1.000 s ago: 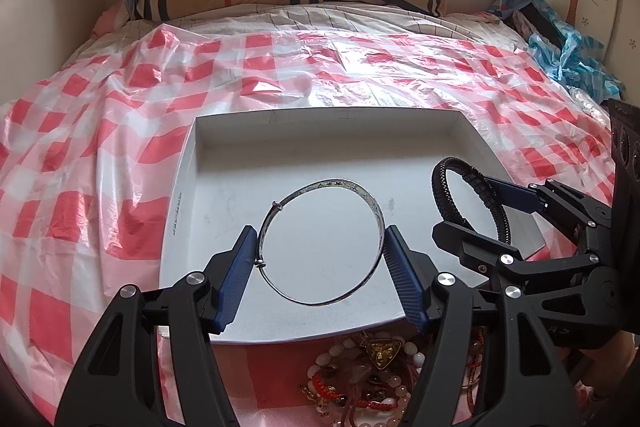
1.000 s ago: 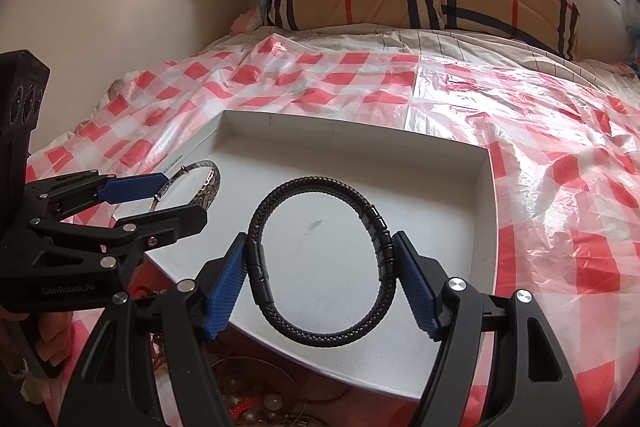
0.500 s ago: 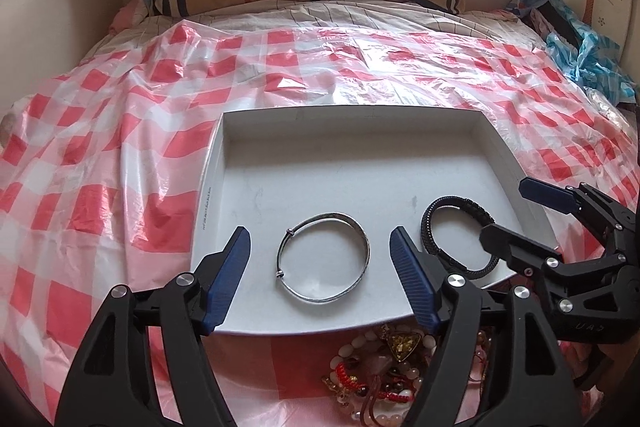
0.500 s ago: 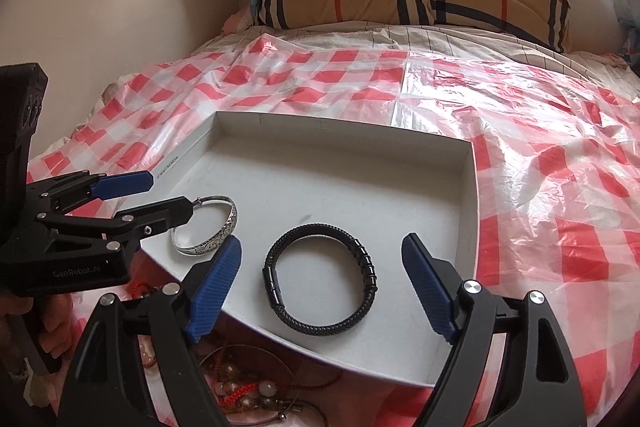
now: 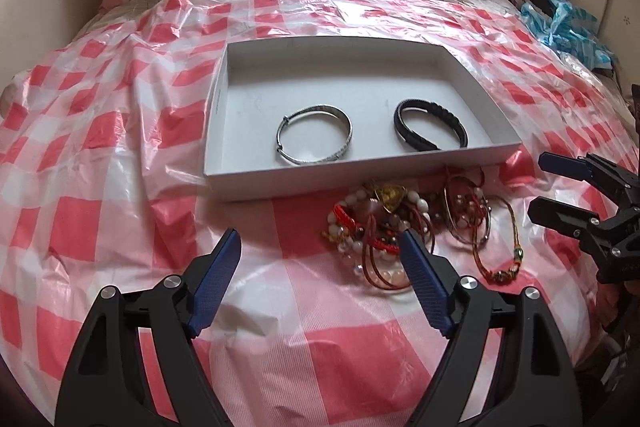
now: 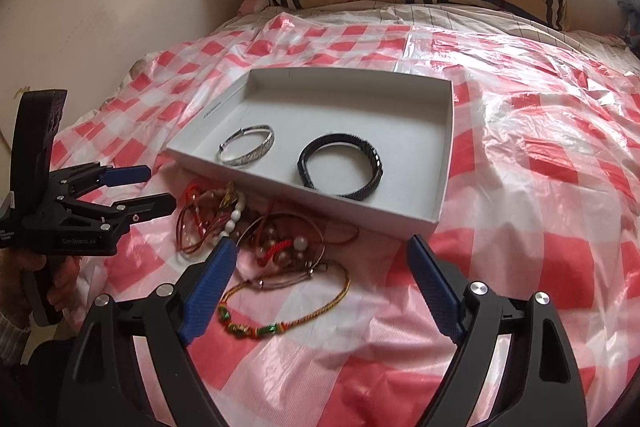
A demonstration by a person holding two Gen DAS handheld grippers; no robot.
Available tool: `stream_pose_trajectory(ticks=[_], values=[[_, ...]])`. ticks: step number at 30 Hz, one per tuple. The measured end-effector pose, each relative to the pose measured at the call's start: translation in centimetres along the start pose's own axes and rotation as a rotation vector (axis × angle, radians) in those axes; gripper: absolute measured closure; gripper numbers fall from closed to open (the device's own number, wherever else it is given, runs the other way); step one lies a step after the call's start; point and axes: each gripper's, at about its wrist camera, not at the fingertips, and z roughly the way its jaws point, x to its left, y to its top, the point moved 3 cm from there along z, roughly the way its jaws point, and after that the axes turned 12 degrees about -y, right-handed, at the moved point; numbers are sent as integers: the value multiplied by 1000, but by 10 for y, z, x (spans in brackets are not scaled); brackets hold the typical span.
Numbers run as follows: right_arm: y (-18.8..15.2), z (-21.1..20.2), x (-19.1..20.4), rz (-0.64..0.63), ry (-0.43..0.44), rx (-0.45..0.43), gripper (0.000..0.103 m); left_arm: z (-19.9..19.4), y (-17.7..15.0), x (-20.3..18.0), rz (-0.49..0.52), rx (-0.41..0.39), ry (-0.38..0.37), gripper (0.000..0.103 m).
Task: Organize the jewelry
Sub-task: 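Withdraw both tools from the box toward the remaining bracelets, then grasp the red cord bracelet with orange bead with the left tool while the right grasps the green-gold beaded cord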
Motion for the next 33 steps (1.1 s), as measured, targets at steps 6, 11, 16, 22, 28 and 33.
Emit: stream_pose_trajectory(ticks=[6,11,16,22,28,33], values=[[-11,3,14,-46,36,46,20,6,-9,-10,31,40,-25,26],[-20,10,26,-85,57,79,18,10,-9,-10,28,51,-39,26],[-19,19,26,-77,65,99,16,16,-6,-8,5,46,-55,26],[-19,32,26,-71,63,137,16,28,-6,-16,24,78,-64,69],[-25,26,29,-88,65,148,45,22,-10,-21,33,104,-95,96],[-32,12,26,-74,89,151,72,6,-19,-18,8,112,-139,96]])
